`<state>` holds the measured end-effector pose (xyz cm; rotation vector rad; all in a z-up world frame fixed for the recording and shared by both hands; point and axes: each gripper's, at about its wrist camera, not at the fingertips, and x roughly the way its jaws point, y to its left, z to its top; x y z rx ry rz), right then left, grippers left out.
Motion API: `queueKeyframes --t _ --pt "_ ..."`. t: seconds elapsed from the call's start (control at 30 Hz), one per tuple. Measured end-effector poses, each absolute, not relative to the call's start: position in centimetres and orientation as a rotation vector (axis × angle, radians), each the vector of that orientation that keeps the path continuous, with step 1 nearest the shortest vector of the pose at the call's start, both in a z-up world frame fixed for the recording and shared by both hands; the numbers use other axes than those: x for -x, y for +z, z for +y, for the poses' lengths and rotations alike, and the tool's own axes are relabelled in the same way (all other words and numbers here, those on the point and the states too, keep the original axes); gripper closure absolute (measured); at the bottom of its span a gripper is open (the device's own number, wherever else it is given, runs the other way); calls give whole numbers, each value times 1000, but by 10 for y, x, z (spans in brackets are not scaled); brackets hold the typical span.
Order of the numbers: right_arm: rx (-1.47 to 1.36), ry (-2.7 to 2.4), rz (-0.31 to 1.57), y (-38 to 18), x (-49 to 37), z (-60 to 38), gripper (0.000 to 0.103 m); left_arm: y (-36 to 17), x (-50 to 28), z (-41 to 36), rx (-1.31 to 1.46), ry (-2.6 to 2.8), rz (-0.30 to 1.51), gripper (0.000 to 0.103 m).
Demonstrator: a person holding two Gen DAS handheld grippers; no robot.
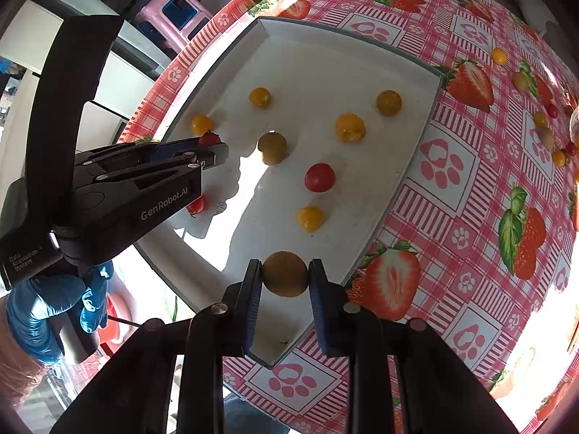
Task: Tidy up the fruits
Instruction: 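Carry both held tomatoes over the white tray with both grippers, then open both grippers to drop the tomatoes into the tray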
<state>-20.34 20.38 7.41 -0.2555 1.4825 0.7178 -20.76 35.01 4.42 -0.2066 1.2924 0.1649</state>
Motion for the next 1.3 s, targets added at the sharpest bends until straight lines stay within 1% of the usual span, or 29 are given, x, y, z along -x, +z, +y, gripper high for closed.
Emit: queueKeyframes --t 0.37,0.73,0.77,0.8,0.83,0.87,0.93,1.1,1.17,1.2,1.27,1.3 --pt "285 749 1487 50 212 221 74 33 204 353 187 153 1322 82" --pt "350 742 1504 23 225 235 74 33 201 347 171 152 1320 81" --pt "351 747 1497 24 226 235 72 33 201 347 173 154 1321 81" --pt "358 749 1496 23 225 238 67 33 201 347 174 155 1322 81" --pt "364 752 1492 23 225 238 63 33 201 348 173 157 1324 77" --pt "368 753 1490 23 226 238 50 33 201 348 170 163 1325 55" --pt "360 769 1485 24 227 239 45 38 203 348 151 190 1291 29" --pt "372 803 1455 43 240 231 40 44 203 348 142 191 1287 29" --pt "384 826 1433 54 245 228 35 47 204 349 147 197 1286 29" --pt "389 835 1422 60 248 225 30 50 205 349 152 198 1284 29" --pt "383 842 1414 72 249 217 23 54 207 349 160 196 1287 29" --pt "375 840 1413 76 249 213 23 57 209 348 165 191 1289 29"
